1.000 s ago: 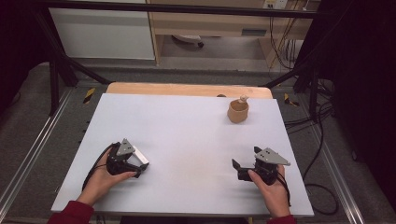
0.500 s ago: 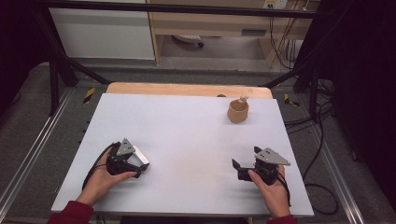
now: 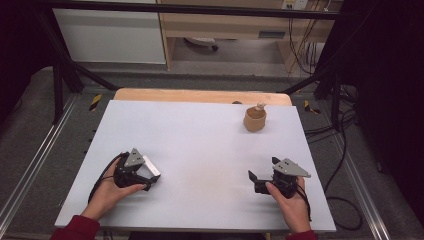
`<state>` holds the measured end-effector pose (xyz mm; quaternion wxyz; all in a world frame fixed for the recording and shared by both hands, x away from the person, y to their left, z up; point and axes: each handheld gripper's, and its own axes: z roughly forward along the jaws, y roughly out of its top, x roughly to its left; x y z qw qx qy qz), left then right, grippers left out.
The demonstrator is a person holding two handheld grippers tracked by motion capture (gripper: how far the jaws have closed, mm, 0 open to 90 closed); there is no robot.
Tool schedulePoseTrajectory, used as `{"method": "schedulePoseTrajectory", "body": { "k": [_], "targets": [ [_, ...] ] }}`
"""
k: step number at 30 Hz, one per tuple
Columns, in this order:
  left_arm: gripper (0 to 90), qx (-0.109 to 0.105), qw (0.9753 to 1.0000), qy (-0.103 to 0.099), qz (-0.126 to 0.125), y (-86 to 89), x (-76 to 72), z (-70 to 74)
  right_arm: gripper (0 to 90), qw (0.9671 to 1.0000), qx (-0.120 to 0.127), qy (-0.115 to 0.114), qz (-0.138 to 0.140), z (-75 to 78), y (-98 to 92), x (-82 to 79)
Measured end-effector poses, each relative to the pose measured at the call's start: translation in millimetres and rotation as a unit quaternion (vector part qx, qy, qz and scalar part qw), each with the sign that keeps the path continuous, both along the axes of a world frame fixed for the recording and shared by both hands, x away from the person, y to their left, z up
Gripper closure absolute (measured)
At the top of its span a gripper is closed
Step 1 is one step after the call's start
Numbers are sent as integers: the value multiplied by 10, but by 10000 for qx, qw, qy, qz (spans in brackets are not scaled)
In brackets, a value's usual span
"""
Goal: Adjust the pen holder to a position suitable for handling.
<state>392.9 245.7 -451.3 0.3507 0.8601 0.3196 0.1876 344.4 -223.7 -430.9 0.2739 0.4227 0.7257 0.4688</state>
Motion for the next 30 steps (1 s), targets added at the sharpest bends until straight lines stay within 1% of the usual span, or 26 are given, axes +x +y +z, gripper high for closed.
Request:
{"method": "schedulePoseTrajectory", "body": {
  "k": [17,26,30],
  "targets": [
    [35,-54,9997,-38,-237,-48,-31,31,26,10000,-18,2,5,-4,2,2],
    [35,-42,9990,-37,-441,-134,-72,49,27,10000,-21,12,16,-5,6,2],
    [34,-44,9988,-33,-491,-161,-85,54,27,10000,-21,10,26,-5,9,1]
  ]
}}
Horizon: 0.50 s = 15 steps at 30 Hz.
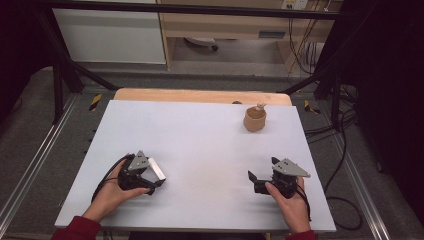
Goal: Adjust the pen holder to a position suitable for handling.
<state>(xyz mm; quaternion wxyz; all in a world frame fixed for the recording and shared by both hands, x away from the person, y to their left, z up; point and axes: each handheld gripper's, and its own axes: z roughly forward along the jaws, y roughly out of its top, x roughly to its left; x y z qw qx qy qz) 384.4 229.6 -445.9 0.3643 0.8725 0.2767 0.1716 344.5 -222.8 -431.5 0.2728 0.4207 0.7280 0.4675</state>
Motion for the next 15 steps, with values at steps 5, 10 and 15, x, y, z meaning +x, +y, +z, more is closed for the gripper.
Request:
{"method": "schedulePoseTrajectory", "body": {
  "k": [5,10,15],
  "targets": [
    [35,15,10000,-5,-73,-37,-19,8,27,10000,-32,16,36,-5,21,-3],
    [34,7,9999,17,-148,-62,-34,11,27,10000,-38,26,52,-6,32,-6],
    [34,6,9997,1,-237,-103,-59,23,28,9999,-62,22,95,-10,47,-7]
  ]
}}
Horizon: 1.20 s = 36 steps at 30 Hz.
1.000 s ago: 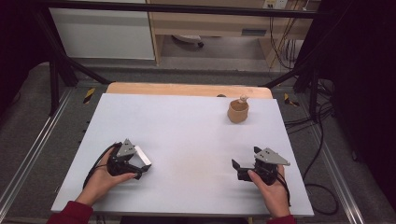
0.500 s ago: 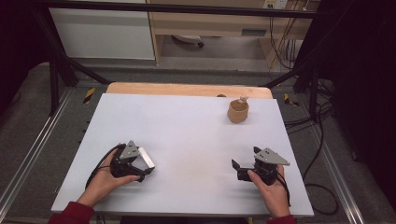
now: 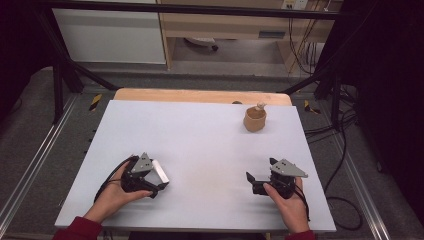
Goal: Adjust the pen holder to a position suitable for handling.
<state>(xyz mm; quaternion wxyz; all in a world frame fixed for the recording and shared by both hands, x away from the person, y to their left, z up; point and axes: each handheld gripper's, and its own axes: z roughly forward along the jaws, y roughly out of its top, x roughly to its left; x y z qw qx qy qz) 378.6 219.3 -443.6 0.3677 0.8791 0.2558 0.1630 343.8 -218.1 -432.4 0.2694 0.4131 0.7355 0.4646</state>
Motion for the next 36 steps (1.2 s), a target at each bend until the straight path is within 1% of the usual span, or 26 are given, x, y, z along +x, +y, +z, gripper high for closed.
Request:
{"method": "schedulePoseTrajectory", "body": {
  "k": [14,20,24,31,36],
  "targets": [
    [34,-7,9997,-44,-229,-130,-66,47,33,9998,-76,29,202,-5,104,-31],
    [34,-20,9997,-49,-258,-142,-76,61,33,9996,-98,6,282,-3,141,-46],
    [34,-76,9996,-57,-257,-136,-76,89,34,9994,-109,-12,338,2,172,-58],
    [34,-112,9996,-86,-251,-132,-75,114,33,9989,-139,-8,456,3,241,-78],
    [34,-103,9994,-69,-318,-150,-84,121,35,9983,-190,-6,543,1,302,-91]
  ]
}}
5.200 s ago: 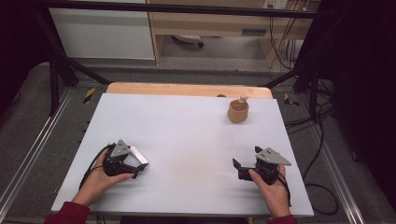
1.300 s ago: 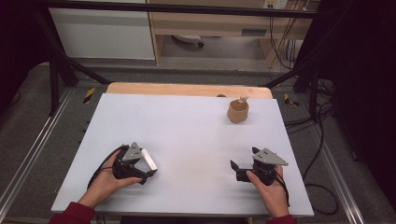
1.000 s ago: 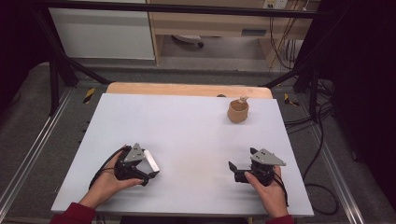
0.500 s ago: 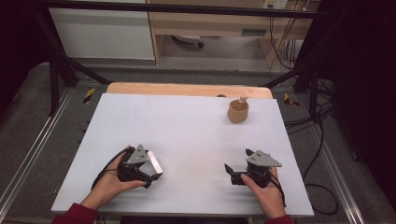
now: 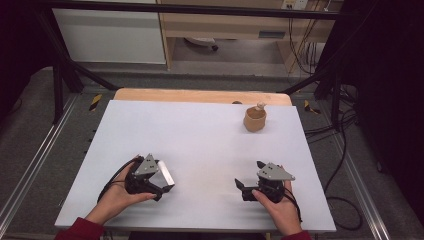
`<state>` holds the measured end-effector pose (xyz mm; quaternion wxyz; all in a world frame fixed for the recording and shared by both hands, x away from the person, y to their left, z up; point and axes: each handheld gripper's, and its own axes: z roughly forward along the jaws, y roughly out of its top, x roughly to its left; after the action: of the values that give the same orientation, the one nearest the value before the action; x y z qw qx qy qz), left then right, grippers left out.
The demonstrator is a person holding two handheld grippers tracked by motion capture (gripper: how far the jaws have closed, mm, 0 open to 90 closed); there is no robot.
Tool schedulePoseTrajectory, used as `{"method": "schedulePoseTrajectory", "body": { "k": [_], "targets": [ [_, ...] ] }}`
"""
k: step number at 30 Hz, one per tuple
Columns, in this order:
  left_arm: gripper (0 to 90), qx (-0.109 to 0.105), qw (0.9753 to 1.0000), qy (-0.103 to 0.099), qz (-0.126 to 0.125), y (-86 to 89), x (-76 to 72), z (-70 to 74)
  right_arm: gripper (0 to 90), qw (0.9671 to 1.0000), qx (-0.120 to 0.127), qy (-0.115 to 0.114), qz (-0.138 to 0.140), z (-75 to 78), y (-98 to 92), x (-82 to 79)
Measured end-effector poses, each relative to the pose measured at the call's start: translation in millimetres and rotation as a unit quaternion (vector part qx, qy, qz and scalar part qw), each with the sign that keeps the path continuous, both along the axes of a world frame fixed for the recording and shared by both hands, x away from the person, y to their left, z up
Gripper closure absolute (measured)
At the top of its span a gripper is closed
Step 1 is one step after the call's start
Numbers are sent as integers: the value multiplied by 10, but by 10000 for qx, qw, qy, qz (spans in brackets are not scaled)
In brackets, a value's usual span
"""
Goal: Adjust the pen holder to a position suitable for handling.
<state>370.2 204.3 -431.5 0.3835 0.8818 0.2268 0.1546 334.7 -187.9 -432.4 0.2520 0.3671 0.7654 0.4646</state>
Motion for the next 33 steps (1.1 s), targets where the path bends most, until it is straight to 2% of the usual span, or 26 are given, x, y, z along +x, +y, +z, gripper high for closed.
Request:
{"method": "schedulePoseTrajectory", "body": {
  "k": [6,18,25,27,33],
  "targets": [
    [34,-21,10000,-6,-43,-21,-5,14,35,9998,-79,-92,158,10,69,-29],
    [34,-58,10000,20,-75,-29,-8,19,52,9984,-148,-110,528,18,268,-81],
    [34,-78,9999,18,-100,-38,-12,33,77,9970,-310,-193,685,16,331,-107],
    [34,-86,9999,16,-120,-38,-10,40,85,9957,-438,-264,767,11,379,-126],
    [34,-106,9998,21,-137,-35,-1,67,92,9930,-612,-369,940,1,478,-157]
  ]
}}
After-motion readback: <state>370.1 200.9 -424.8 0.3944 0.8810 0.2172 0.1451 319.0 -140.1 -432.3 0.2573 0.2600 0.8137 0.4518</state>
